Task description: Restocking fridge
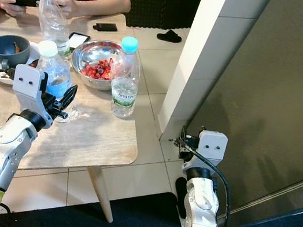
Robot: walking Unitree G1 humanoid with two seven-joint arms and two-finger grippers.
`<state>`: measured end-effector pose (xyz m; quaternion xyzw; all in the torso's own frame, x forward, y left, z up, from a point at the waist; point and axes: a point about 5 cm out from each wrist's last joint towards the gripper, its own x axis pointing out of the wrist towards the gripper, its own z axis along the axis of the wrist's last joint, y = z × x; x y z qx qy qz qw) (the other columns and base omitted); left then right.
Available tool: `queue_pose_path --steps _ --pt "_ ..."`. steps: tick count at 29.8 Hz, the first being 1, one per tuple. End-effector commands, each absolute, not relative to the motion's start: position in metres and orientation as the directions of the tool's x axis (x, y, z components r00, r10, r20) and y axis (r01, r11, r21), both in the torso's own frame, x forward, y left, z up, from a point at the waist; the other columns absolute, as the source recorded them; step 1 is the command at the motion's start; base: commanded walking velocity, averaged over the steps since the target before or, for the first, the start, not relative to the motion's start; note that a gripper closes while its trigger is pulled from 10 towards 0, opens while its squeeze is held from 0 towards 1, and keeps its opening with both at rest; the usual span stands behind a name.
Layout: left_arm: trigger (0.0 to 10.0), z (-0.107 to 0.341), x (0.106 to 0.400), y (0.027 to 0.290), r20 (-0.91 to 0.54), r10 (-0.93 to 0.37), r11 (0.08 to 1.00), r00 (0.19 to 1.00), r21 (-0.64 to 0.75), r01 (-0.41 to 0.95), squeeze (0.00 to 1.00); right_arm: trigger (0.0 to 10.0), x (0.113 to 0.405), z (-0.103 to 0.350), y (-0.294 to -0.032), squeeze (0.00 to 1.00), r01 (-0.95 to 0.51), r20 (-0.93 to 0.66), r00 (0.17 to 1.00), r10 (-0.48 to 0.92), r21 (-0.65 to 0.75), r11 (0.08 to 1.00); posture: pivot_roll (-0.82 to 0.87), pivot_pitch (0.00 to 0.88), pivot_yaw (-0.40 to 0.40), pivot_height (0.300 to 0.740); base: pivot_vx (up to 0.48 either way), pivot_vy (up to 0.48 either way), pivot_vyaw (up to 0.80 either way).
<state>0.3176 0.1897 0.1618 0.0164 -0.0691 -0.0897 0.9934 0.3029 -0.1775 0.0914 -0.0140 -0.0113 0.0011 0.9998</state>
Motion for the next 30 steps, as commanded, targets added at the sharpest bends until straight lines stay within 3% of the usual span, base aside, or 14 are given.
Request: queue_pose_path --steps 1,2,3,7,8,9,20,30 --pt "10.0 0.155 0.314 0.189 0.1 -0.168 0.986 0.981 0.032 0.166 0.09 10.0 0.3 0.086 -0.181 0.0 0.007 0.007 1.0 -0.007 -0.036 0.999 0.0 0.158 -0.025 0.74 0.0 0.0 0.0" --pt "10.0 0.154 0.313 0.189 0.095 -0.167 0.986 0.981 0.033 0.164 0.48 10.0 0.3 0.086 -0.181 0.0 0.007 0.008 1.0 -0.007 -0.035 0.999 0.0 0.158 -0.025 0.74 0.0 0.0 0.0" --pt "10.0 0.154 0.312 0.19 0.09 -0.163 0.986 0.983 0.036 0.16 1.0 10.0 0.301 0.086 -0.18 0.0 0.007 0.008 1.0 -0.006 -0.034 0.999 0.0 0.164 -0.025 0.74 0.0 0.0 0.0" --pt "10.0 0.15 0.308 0.193 0.063 -0.155 0.988 0.986 0.036 0.153 1.0 10.0 0.3 0.085 -0.178 0.0 0.002 0.004 1.0 -0.002 -0.03 1.0 0.01 0.166 -0.022 0.74 0.0 0.0 0.0" --pt "10.0 0.149 0.308 0.193 0.056 -0.156 0.987 0.986 0.035 0.154 0.66 10.0 0.301 0.085 -0.177 0.0 0.001 0.003 1.0 -0.001 -0.03 1.0 0.01 0.171 -0.024 0.74 0.0 0.0 0.0" --pt "10.0 0.149 0.307 0.193 0.053 -0.16 0.987 0.986 0.032 0.158 0.0 10.0 0.301 0.085 -0.177 0.0 0.0 0.002 1.0 0.0 -0.03 1.0 0.01 0.171 -0.024 0.74 0.0 0.0 0.0" --pt "10.0 0.162 0.308 0.191 0.096 -0.214 0.975 0.972 -0.034 0.218 0.0 10.0 0.299 0.084 -0.178 0.0 0.004 0.001 1.0 -0.004 -0.029 1.0 0.01 0.166 -0.025 0.74 0.0 0.0 0.0" --pt "10.0 0.165 0.306 0.197 0.094 -0.222 0.975 0.971 0.05 0.218 0.0 10.0 0.298 0.083 -0.177 0.0 0.0 -0.001 1.0 0.0 -0.031 1.0 0.01 0.151 -0.022 0.74 0.0 0.0 0.0"
